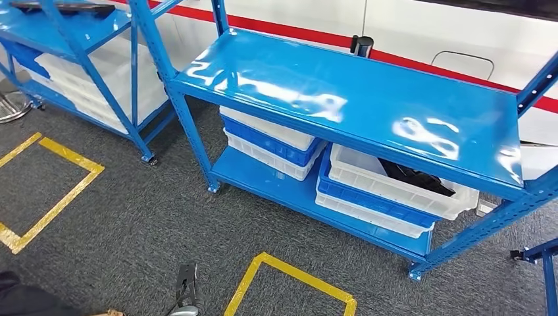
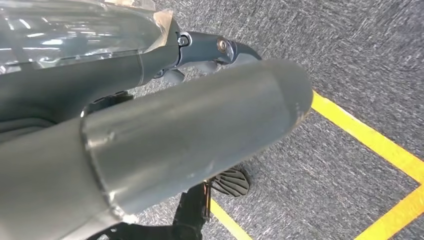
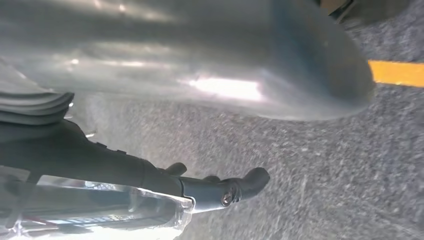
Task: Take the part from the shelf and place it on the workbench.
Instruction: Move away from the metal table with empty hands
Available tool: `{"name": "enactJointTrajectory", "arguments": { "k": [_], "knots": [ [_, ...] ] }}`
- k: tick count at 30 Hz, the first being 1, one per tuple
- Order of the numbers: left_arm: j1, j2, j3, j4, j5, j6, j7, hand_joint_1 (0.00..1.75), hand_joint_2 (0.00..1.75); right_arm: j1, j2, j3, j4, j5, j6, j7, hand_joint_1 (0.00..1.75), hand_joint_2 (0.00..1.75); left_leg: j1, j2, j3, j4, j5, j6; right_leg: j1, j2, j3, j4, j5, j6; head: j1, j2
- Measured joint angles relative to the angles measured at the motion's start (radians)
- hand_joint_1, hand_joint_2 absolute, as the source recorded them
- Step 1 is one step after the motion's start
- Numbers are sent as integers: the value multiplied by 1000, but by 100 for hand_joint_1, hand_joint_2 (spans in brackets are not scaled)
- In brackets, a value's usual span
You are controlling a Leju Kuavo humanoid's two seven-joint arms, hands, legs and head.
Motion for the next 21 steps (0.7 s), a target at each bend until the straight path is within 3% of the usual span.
{"name": "enactJointTrajectory", "arguments": {
  "k": [2, 4, 6, 7, 8, 9, 11, 13, 15, 16, 18, 19, 21],
  "knots": [
    [-1, 0, 0, 0, 1, 0, 0, 0, 0, 0, 0, -4, 0, -3, 0, -5, 0, 0, 6, 6, 3, 3, -6, -9, -2, 25, -4, 0, 4, -15, -4, 0],
    [-1, -1, 0, 0, 4, 0, 0, 0, 0, 0, 0, -7, 0, -6, 0, -12, 0, 0, 14, -37, -15, 51, -44, -18, -7, 49, -5, -2, 11, -28, -5, 0],
    [-1, 1, 1, 0, 7, 1, 0, 0, 0, 0, 0, -8, 0, -8, 0, -17, 0, 0, 15, -91, -67, 170, -114, -22, -5, 71, -8, -2, 15, -37, -6, 0],
    [0, 2, 1, 0, 9, 1, 0, 0, 0, 0, 0, -9, 0, -8, 2, -19, 0, 0, 15, -101, -98, 235, -142, -21, -2, 84, -10, -2, 16, -41, -7, 0],
    [1, 4, 1, 0, 11, 2, 0, 0, 0, 0, -1, -9, 0, -8, 4, -20, 0, 0, 15, -106, -122, 281, -154, -19, 1, 97, -11, -2, 18, -43, -7, 0],
    [2, 5, 2, 0, 12, 2, 0, 0, 0, 0, -2, -10, 0, -8, 7, -21, 0, 0, 15, -108, -130, 294, -147, -16, 3, 111, -12, -1, 19, -45, -7, 0],
    [3, 6, 3, 0, 14, 3, 0, 0, 0, 1, -3, -12, 0, -8, 14, -22, 0, 0, 14, -111, -109, 241, -99, -7, 5, 134, -12, -1, 20, -46, -7, 0],
    [2, 7, 4, 0, 15, 3, 0, 0, 0, 1, -3, -13, 0, -8, 19, -25, 0, 0, 14, -139, -57, 131, -43, 3, 6, 152, -11, -1, 22, -43, -7, 0],
    [1, 9, 5, 0, 18, 4, -1, 0, 0, 0, -3, -13, 0, -8, 24, -30, 0, 0, 12, -174, -15, 41, -14, 12, 10, 168, -14, 0, 25, -38, -6, 0],
    [0, 10, 5, 0, 20, 4, -1, 0, 0, 0, -3, -13, 0, -8, 29, -34, 0, 0, 9, -182, -8, 23, -12, 15, 10, 176, -17, 0, 27, -33, -6, 0],
    [0, 11, 6, 0, 24, 5, -2, 0, 0, 0, -4, -14, 0, -8, 36, -40, 0, 0, 3, -163, -5, 13, -8, 21, 10, 192, -26, -5, 34, -19, -6, 0],
    [0, 10, 6, 0, 25, 5, -2, 0, 0, 1, -5, -14, 0, -8, 37, -43, 0, 0, 3, -154, -3, 4, -1, 26, 10, 185, -33, 0, 32, -15, -6, 0],
    [-2, 10, 7, 0, 29, 5, -5, 0, 0, 0, -7, -14, 0, -9, 39, -48, 0, 0, 4, -128, 0, -13, 13, 36, 12, 143, -70, 62, -3, -15, -1, 0]
  ]
}}
